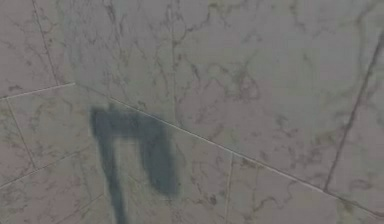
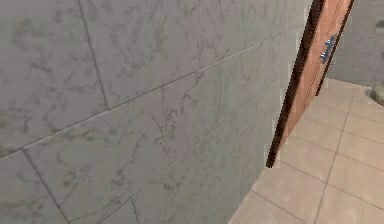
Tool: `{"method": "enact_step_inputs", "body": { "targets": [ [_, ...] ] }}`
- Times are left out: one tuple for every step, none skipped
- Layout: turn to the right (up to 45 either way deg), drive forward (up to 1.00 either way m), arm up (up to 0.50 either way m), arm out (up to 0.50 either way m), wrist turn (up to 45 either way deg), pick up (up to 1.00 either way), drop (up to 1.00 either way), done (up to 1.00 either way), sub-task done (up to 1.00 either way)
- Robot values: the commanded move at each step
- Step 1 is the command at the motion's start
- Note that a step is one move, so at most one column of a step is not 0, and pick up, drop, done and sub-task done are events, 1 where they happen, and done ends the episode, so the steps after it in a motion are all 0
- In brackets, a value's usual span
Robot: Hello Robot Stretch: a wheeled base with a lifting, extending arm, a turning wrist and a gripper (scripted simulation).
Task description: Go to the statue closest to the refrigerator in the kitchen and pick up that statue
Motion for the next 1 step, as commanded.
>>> {"method": "enact_step_inputs", "body": {
  "targets": [
    [-45.0,0.0,0.0,0.0,0.0,0.0,0.0,0.0,0.0]
  ]
}}
